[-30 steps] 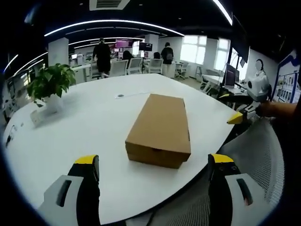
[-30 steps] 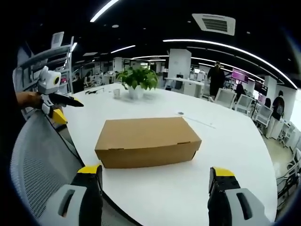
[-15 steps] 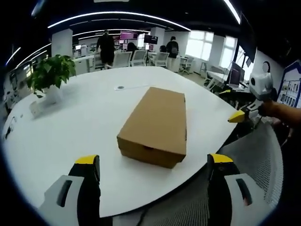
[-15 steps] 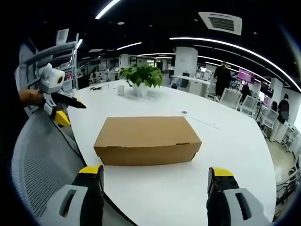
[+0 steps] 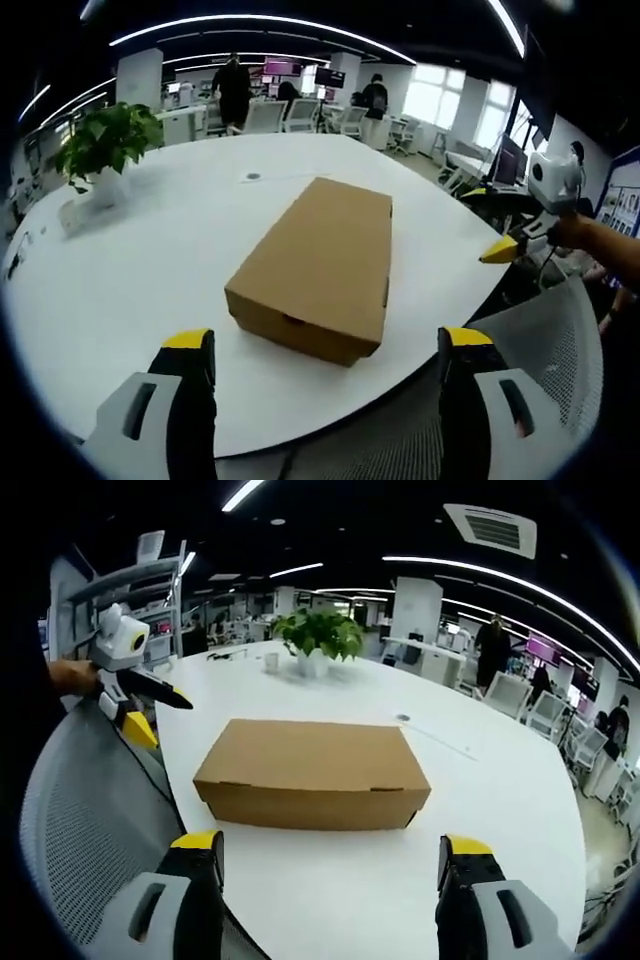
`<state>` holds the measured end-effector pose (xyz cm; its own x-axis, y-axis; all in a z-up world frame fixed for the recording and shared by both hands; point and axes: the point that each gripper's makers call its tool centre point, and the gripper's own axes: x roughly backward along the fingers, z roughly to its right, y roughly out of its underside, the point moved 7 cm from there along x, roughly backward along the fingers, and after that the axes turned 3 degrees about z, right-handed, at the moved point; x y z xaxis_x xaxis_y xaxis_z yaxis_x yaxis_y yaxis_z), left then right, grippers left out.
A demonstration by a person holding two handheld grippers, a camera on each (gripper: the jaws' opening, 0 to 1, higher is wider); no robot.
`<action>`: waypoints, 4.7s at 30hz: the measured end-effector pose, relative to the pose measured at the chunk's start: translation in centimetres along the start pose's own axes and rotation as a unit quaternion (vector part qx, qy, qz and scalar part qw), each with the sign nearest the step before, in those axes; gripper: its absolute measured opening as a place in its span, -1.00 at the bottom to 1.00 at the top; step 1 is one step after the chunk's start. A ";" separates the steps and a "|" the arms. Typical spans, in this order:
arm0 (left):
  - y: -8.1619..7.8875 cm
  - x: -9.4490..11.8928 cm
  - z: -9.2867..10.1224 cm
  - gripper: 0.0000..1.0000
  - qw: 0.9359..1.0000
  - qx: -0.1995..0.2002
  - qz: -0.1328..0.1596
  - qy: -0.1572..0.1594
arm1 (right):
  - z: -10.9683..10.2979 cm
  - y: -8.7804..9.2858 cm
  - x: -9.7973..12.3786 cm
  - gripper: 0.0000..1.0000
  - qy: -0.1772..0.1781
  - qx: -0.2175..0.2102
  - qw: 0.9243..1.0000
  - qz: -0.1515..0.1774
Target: Operate the shoe box by opening the lid, removing the specified soft item, and placing it in the target area until the item is outside and the box remains undamaged.
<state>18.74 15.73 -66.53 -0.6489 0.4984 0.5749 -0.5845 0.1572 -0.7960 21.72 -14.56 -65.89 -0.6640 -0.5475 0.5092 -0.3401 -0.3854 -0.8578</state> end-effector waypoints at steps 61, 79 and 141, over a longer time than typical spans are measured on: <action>2.7 -7.0 2.3 0.32 0.994 0.086 -0.070 -0.001 | 8.6 -0.5 -12.1 0.36 -0.123 0.106 0.985 -0.052; 3.2 -7.7 1.5 0.06 0.992 0.078 -0.093 -0.024 | 8.5 -0.6 -13.0 0.23 -0.147 0.095 0.983 -0.053; 1.7 -5.8 -10.4 0.03 0.993 -0.011 -0.105 0.045 | 0.4 -0.5 -12.2 -0.09 -0.013 0.000 1.000 -0.008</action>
<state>26.56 22.03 -73.20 -0.4675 0.5267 0.7099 -0.6909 0.2833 -0.6651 30.26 -7.94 -71.62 -0.6406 -0.5601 0.5253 -0.3517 -0.3940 -0.8491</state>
